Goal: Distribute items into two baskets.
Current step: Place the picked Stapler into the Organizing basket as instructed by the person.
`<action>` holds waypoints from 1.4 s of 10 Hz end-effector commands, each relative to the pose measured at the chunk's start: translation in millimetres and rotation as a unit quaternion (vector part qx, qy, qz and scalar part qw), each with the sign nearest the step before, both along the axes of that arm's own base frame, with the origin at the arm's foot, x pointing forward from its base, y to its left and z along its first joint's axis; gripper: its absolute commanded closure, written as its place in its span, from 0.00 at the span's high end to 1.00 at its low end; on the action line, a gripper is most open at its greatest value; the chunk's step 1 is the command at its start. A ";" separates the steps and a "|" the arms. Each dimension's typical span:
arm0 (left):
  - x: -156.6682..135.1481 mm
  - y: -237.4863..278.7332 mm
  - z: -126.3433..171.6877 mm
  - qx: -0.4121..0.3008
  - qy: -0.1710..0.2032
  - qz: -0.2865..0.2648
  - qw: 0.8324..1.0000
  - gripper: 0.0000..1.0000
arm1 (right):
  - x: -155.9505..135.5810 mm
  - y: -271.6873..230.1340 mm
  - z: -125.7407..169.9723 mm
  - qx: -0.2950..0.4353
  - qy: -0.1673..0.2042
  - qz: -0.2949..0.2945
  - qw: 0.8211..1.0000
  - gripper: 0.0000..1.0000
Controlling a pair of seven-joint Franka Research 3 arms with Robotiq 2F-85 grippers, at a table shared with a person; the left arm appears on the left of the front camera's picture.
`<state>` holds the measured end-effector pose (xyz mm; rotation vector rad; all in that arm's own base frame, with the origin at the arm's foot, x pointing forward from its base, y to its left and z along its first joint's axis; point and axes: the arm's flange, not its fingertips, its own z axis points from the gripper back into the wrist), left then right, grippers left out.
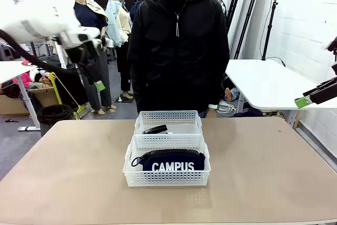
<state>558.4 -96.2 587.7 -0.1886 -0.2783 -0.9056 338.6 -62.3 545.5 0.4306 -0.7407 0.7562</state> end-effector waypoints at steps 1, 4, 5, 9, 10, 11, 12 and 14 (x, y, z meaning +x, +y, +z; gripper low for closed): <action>-47.1 46.1 -3.7 -0.042 -0.010 0.013 0.999 1.00 | 0.6 1.1 -1.1 0.010 0.001 0.001 1.000 1.00; -104.6 105.8 -14.4 -0.084 -0.027 -0.001 0.996 1.00 | 0.6 1.1 -1.1 0.010 0.001 0.001 1.000 1.00; -117.1 119.4 -23.4 -0.103 -0.036 -0.004 0.994 1.00 | 0.6 1.1 -1.1 0.010 0.001 0.001 1.000 1.00; -153.7 162.9 -53.4 -0.174 -0.102 -0.018 0.979 1.00 | 0.6 1.1 -1.1 0.010 0.001 0.001 1.000 1.00; -150.7 164.4 -57.1 -0.171 -0.099 -0.020 0.980 1.00 | 0.6 1.1 -1.1 0.010 0.001 0.001 1.000 1.00; -146.3 165.3 -57.3 -0.162 -0.100 -0.013 0.982 1.00 | 0.6 1.1 -1.1 0.010 0.001 0.001 1.000 1.00; -156.0 169.7 -50.7 -0.161 -0.086 -0.006 0.983 1.00 | 0.6 1.1 -1.1 0.010 0.001 0.001 1.000 1.00; -156.0 169.7 -50.7 -0.161 -0.086 -0.006 0.983 1.00 | 0.6 1.1 -1.1 0.010 0.001 0.001 1.000 1.00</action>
